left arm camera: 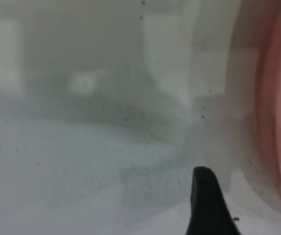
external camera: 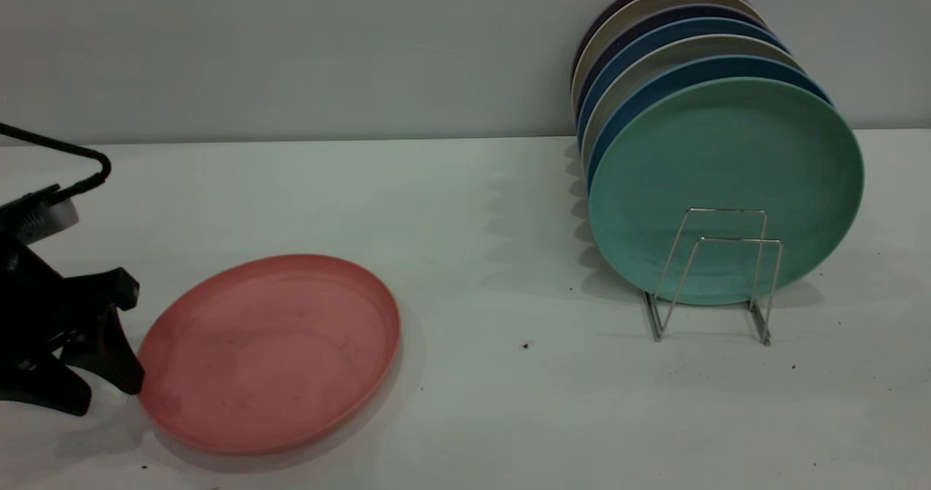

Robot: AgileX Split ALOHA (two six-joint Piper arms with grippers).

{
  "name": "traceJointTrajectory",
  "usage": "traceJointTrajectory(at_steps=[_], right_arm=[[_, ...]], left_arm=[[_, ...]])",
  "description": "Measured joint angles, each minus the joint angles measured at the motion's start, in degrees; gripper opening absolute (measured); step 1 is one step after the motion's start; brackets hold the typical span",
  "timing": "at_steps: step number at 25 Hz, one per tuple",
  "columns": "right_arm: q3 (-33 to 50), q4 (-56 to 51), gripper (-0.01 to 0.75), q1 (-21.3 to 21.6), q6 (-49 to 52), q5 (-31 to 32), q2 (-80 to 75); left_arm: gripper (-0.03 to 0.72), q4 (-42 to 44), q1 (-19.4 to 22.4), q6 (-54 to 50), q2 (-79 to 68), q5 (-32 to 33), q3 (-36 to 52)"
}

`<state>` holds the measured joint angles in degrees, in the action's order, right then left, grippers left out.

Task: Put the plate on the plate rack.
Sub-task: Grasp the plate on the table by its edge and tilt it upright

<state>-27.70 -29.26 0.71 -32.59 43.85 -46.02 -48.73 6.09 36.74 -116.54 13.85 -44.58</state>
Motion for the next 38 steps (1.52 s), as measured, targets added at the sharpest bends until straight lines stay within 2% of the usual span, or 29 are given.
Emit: traceJointTrajectory(at_steps=[9, 13, 28, 31, 38], right_arm=[[0.0, 0.0, 0.381, 0.0, -0.1, 0.0, 0.0], [0.0, 0.0, 0.381, 0.0, -0.1, 0.0, 0.0], [0.0, -0.1, 0.381, 0.0, -0.1, 0.0, 0.0], [0.0, -0.1, 0.381, 0.0, -0.1, 0.0, 0.0], [0.0, -0.1, 0.381, 0.0, -0.2, 0.0, 0.0]], left_arm=[[0.46, -18.8, 0.0, 17.2, -0.8, -0.1, -0.4], [0.46, -23.7, 0.0, 21.2, -0.9, -0.3, -0.4], [0.458, -27.6, 0.0, 24.6, -4.1, 0.1, -0.5], [0.426, -29.6, 0.0, 26.0, -4.7, 0.1, -0.5], [0.27, -31.5, 0.0, 28.0, -5.5, 0.3, -0.5]])
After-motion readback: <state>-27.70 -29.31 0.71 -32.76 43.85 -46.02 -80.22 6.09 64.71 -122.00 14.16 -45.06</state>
